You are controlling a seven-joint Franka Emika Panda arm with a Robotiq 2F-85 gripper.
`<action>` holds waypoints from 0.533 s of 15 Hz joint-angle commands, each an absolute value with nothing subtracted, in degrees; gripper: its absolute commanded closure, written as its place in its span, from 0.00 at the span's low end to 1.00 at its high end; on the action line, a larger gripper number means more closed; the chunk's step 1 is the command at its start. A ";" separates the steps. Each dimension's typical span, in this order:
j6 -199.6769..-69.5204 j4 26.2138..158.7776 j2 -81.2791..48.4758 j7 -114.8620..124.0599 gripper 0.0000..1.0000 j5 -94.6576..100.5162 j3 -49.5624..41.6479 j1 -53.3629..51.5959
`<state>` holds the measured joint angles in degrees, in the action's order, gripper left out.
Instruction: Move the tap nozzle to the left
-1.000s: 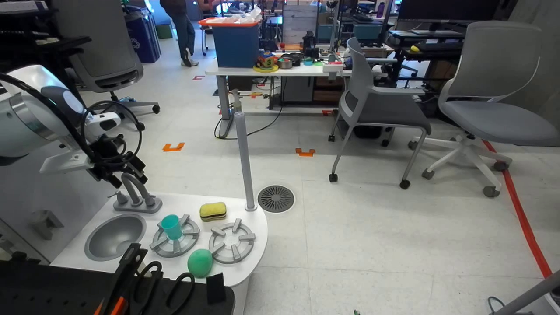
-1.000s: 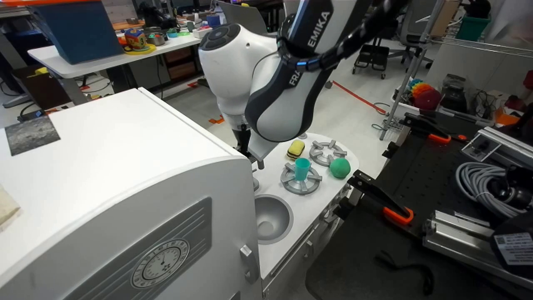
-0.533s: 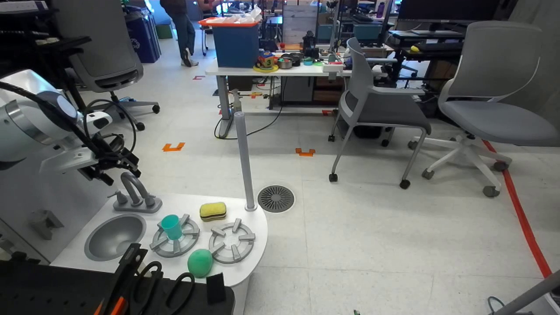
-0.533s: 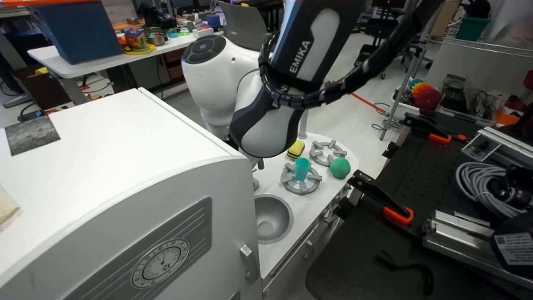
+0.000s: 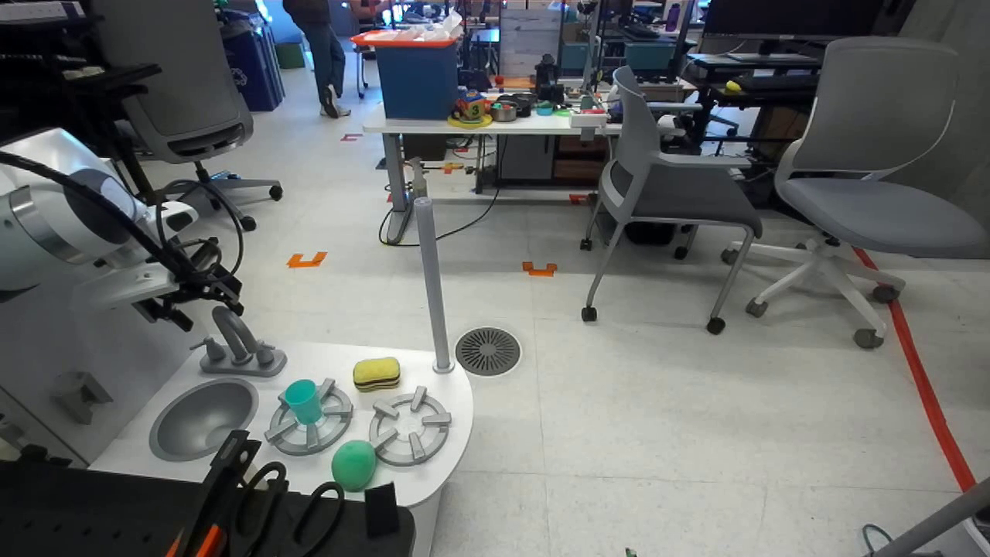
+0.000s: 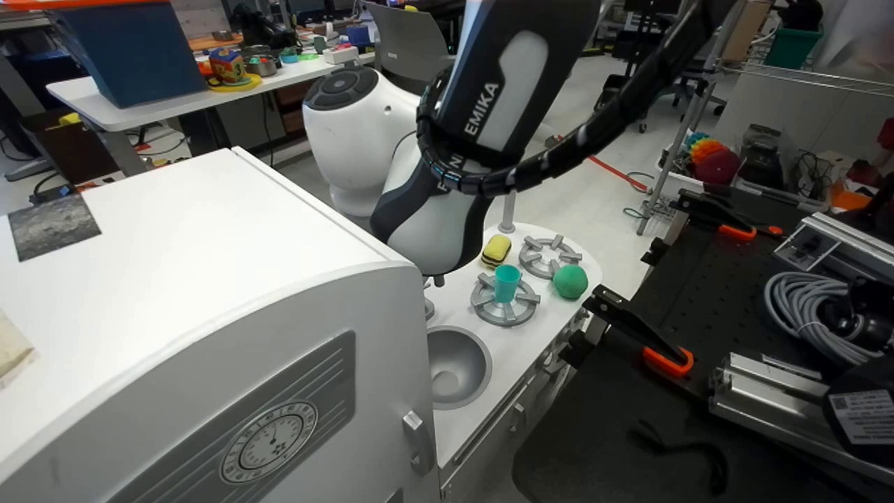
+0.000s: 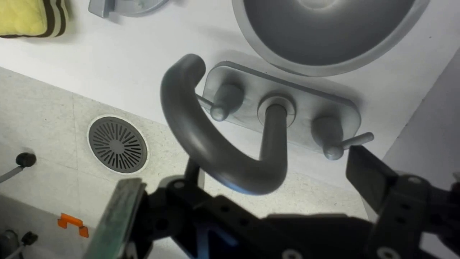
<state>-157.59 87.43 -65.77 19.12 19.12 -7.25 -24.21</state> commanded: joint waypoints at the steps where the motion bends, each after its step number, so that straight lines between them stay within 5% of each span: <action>1: -157.28 88.52 -65.72 17.17 0.00 15.58 -5.91 -23.82; 8: -152.34 90.87 -64.23 18.96 0.00 7.81 -2.56 -22.05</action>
<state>-156.49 88.90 -65.79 18.63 12.56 -6.20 -23.69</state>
